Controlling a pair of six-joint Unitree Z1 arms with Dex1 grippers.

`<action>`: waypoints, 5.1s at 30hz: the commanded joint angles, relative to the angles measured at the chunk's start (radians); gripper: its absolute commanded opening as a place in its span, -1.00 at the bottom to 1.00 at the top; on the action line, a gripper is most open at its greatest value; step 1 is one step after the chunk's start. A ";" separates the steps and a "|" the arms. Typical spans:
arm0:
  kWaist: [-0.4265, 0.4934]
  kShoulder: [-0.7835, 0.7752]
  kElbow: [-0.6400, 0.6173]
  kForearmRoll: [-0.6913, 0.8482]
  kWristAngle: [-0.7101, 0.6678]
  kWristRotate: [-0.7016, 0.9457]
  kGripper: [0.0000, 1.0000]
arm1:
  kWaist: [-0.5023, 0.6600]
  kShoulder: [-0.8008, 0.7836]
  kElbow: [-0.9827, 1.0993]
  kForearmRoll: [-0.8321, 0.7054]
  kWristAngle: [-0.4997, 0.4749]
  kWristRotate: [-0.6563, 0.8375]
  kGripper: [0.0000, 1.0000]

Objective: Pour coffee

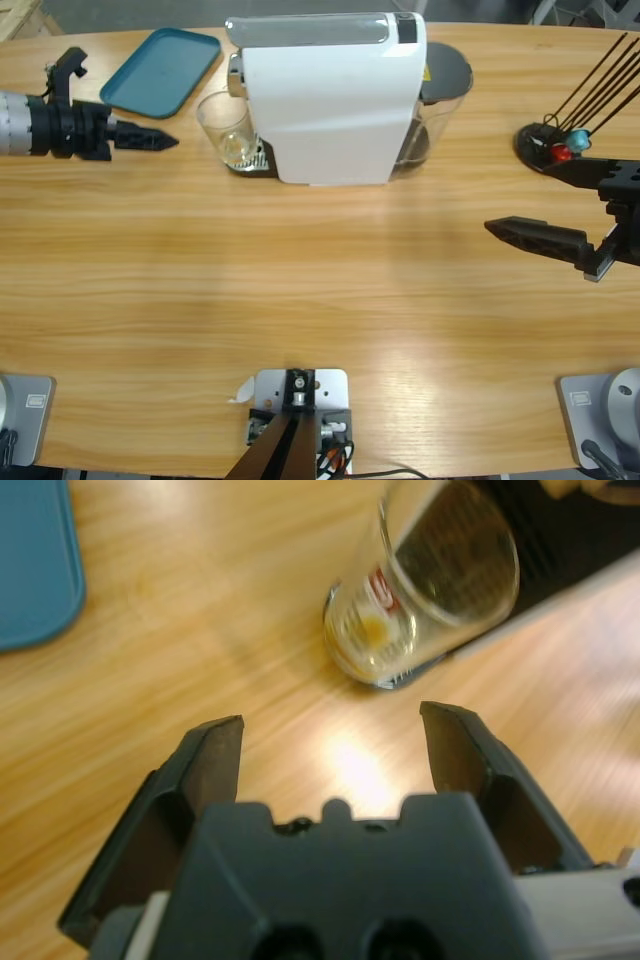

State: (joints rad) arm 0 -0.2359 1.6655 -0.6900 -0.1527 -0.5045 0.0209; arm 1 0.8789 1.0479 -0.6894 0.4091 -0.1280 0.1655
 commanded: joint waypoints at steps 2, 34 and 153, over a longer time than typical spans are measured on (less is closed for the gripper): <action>0.009 0.200 -0.038 -0.135 -0.019 -0.111 0.54 | -0.009 -0.022 0.033 -0.007 0.017 -0.011 0.95; 0.073 0.051 0.059 -0.146 0.081 -0.090 0.54 | -0.009 -0.020 0.033 -0.009 0.021 -0.011 0.95; -0.338 -0.512 -0.034 0.596 0.633 0.005 0.61 | -0.253 0.996 -1.526 0.939 0.120 -0.420 -1.00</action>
State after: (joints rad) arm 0 -0.5650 1.1357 -0.7554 0.4538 0.1185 0.0287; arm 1 0.6373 1.9805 -2.2202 1.3422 -0.0082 -0.2505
